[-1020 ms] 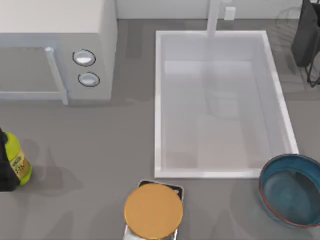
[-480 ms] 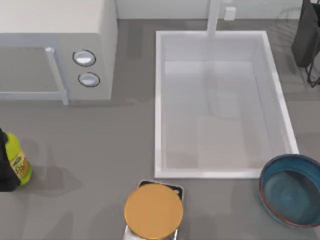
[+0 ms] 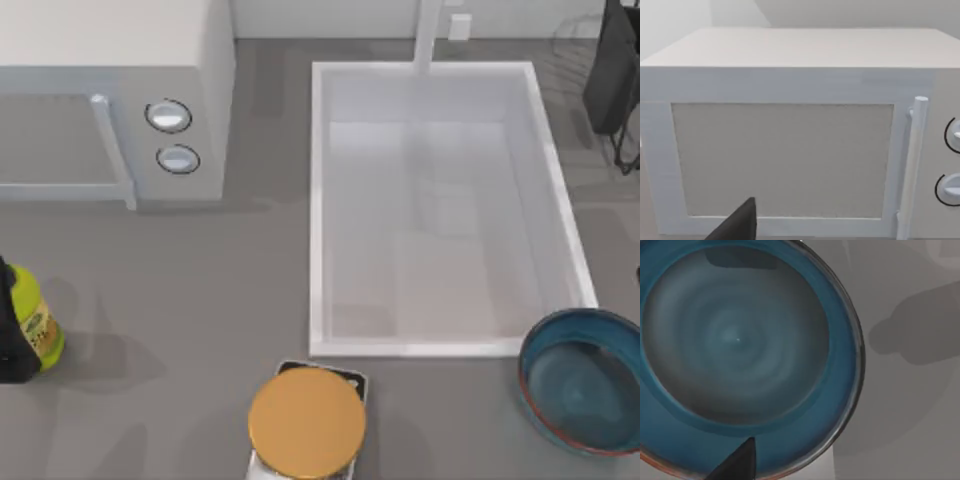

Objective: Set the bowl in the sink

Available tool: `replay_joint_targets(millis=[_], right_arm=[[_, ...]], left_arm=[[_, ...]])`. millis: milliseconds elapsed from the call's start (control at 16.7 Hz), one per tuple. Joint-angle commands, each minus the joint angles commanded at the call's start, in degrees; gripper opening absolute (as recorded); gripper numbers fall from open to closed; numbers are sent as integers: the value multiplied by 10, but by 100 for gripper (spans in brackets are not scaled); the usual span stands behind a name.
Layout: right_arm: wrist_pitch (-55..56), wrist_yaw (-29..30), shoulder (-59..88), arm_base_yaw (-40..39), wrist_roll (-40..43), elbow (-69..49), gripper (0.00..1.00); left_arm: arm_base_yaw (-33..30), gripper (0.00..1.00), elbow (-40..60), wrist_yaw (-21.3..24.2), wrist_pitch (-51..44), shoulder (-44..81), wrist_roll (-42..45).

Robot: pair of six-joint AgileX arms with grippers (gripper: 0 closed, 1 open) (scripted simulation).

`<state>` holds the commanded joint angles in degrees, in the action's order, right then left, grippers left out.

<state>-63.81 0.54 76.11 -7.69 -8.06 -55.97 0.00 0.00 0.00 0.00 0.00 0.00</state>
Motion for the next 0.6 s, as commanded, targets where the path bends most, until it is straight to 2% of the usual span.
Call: replay_joint_targets(millis=[600], right_arm=[[-9,-1,41,5,4,-22,100]], left_arm=[[0,100,0,0,0,0,0]])
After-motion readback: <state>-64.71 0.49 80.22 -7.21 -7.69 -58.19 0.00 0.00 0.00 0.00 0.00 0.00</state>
